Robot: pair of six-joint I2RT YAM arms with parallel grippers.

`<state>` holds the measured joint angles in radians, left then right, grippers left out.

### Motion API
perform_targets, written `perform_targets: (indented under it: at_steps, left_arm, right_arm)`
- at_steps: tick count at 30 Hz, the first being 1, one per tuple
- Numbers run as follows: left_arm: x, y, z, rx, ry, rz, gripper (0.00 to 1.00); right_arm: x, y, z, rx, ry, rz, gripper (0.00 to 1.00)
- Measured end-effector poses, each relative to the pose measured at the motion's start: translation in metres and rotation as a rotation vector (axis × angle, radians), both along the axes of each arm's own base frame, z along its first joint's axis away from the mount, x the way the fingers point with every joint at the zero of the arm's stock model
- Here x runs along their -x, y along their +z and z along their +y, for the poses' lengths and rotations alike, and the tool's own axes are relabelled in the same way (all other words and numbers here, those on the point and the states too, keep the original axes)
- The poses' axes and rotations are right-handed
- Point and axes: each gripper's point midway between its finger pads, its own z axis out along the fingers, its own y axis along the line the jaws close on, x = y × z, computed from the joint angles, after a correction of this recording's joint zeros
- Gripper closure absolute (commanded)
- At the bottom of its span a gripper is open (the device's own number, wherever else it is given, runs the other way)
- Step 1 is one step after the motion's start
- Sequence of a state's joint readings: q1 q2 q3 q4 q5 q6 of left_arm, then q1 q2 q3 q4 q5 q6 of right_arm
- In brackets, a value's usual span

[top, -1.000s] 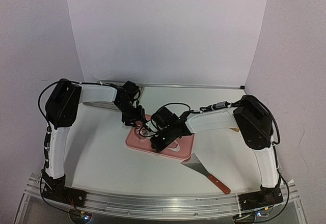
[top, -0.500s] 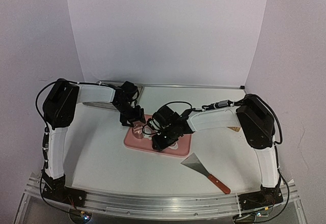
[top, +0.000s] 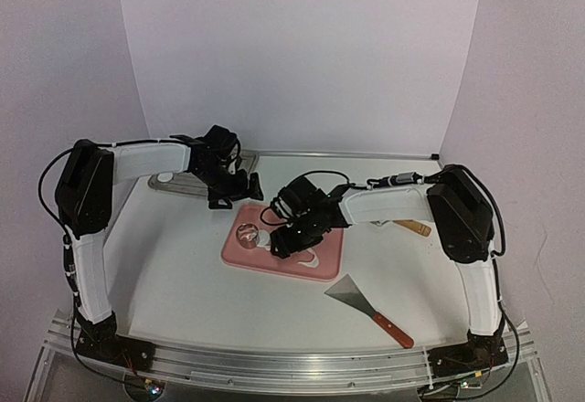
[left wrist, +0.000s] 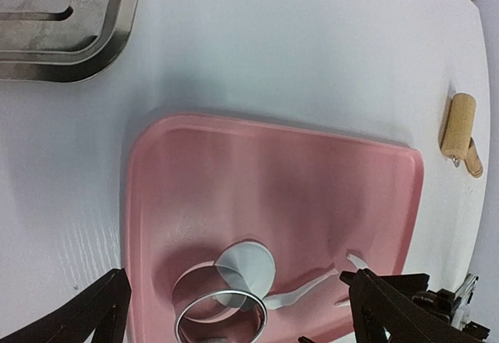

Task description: Roll out the dumpling wrappers from the dough

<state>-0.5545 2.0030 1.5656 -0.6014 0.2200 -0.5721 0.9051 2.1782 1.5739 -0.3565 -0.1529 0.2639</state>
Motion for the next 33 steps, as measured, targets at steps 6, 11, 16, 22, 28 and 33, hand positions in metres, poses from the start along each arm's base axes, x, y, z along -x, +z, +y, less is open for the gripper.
perform_targets:
  at_steps: [6,11,16,22,28,33]
  left_arm:
    - [0.016,-0.001,0.007,0.001,-0.011,0.020,0.01]
    - [0.031,-0.022,0.014,-0.025,-0.015,0.076,0.01]
    - [0.033,-0.025,0.015,-0.025,-0.017,0.086,0.01]
    - [0.033,-0.027,0.020,-0.029,-0.007,0.089,0.01]
    - [0.039,-0.031,0.024,-0.039,-0.004,0.095,0.00]
    - [0.046,-0.032,0.031,-0.041,-0.002,0.083,0.01]
  right_arm:
    - [-0.008,-0.008,0.012,-0.001,0.019,-0.009,0.25]
    - [-0.010,-0.011,0.018,-0.001,0.041,-0.023,0.26]
    - [-0.016,-0.015,0.019,0.046,0.046,-0.077,0.34]
    - [-0.024,-0.020,0.025,0.130,0.038,-0.186,0.72]
    - [-0.021,-0.020,0.028,0.156,0.037,-0.226,1.00]
    - [-0.020,-0.021,0.028,0.151,0.037,-0.227,1.00]
